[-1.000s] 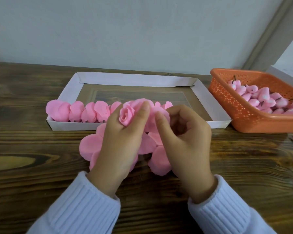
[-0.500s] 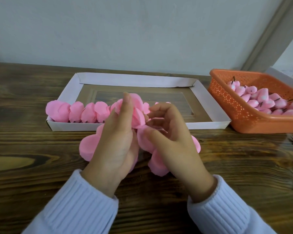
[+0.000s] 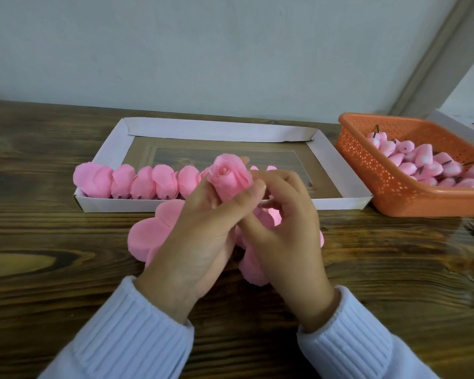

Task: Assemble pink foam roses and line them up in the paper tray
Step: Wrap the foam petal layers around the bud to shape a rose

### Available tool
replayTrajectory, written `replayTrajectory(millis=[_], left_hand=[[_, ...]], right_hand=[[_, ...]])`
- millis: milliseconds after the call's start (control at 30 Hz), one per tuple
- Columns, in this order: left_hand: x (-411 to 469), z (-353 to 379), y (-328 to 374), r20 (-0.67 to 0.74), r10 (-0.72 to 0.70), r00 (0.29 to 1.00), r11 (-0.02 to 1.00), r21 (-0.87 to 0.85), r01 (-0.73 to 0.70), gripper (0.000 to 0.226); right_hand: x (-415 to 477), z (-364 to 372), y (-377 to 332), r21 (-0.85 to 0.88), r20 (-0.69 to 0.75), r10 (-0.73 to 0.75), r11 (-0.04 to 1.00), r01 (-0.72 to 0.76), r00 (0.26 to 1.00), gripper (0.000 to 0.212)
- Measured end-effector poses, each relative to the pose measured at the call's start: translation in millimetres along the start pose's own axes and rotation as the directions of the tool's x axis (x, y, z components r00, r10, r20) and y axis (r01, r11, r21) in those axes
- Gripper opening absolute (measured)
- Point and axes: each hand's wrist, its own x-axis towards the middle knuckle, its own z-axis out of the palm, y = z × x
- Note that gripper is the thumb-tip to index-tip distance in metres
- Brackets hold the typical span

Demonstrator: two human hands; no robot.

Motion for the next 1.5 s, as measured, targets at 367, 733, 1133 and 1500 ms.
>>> replayTrajectory(millis=[367,733,1133,1500], left_hand=[[1,-5,3,-0.03,0.074,0.997,0.985,0.159,-0.068,0.03],[0,2,8,-0.279,0.032,0.96,0.991,0.134,0.006,0.044],[-1,5,4,-0.313,0.063,0.948,0.968,0.25,0.018,0.028],[12,-6,10,-0.492,0.123,0.862,0.987,-0.032,-0.159,0.038]], right_hand=[[3,-4,0,0.267,0.244,0.023,0.959,-0.09,0.97,0.021],[3,-7,-6,0.47,0.237,0.172,0.841,-0.267,0.956,0.015],[3,-9,-2,0.018,-0.066,0.05,0.999,-0.049,0.997,0.01],[5,-9,1,-0.089,0.276,0.385,0.923,-0.375,0.881,0.024]])
